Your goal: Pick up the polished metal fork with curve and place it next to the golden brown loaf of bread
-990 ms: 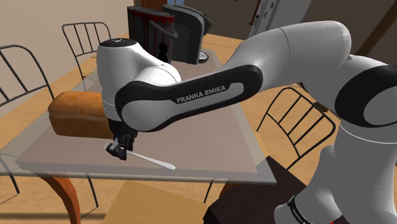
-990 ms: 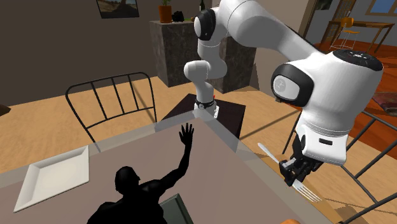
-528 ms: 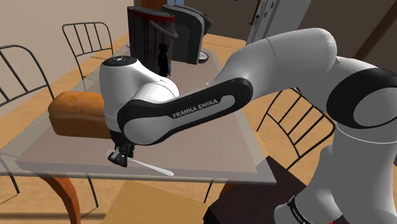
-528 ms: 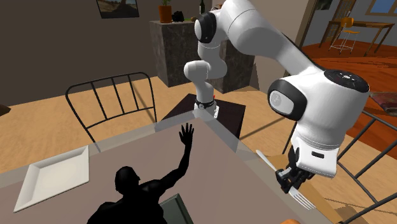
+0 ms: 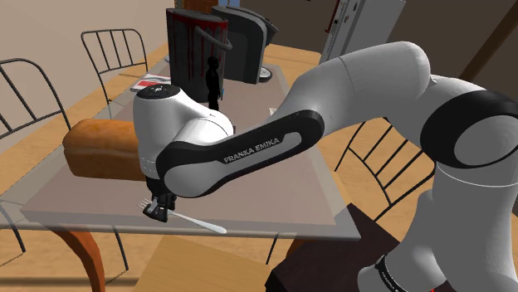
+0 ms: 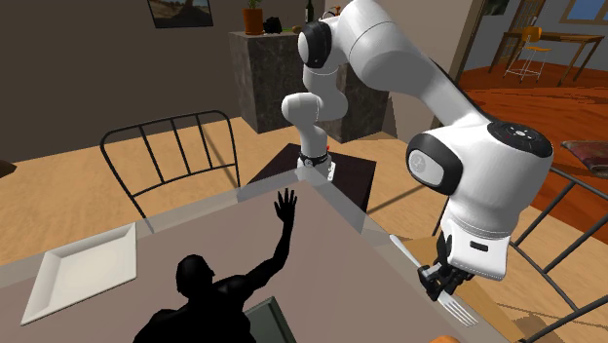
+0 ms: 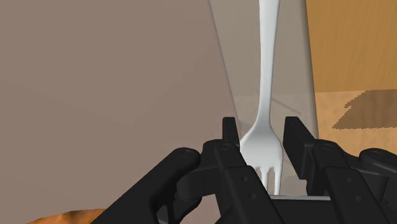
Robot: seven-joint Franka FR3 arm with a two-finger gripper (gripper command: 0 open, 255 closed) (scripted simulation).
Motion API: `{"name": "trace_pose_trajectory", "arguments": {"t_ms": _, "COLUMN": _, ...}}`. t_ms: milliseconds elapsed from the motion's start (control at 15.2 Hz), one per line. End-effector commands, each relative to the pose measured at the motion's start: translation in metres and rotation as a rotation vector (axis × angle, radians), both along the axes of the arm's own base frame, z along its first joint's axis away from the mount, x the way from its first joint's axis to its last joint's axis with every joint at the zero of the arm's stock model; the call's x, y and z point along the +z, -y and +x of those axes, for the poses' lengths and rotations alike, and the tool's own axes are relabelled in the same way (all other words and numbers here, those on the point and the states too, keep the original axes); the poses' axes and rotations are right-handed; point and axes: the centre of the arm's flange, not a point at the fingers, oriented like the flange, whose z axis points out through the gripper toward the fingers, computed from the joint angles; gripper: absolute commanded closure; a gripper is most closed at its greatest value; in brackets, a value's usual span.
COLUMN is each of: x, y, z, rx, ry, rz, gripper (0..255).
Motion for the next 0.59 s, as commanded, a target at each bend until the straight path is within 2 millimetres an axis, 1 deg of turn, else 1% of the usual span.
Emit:
{"name": "trace_pose_trajectory", "arguments": {"t_ms": 0, "x": -0.0001, "y": 0.0, "z": 0.0, "rx": 0.0, "ry": 0.0, "rz": 0.0, "gripper": 255}}
{"name": "trace_pose_trajectory", "arguments": {"t_ms": 132, "x": -0.0001, "y": 0.0, "z": 0.0, "rx": 0.0, "ry": 0.0, "rz": 0.0, "gripper": 255}}
{"name": "trace_pose_trajectory", "arguments": {"t_ms": 198, "x": -0.0001, "y": 0.0, "z": 0.0, "rx": 0.0, "ry": 0.0, "rz": 0.0, "gripper": 0}}
{"name": "trace_pose_trajectory", "arguments": {"t_ms": 528, "x": -0.0001, "y": 0.0, "z": 0.0, "rx": 0.0, "ry": 0.0, "rz": 0.0, "gripper": 0}}
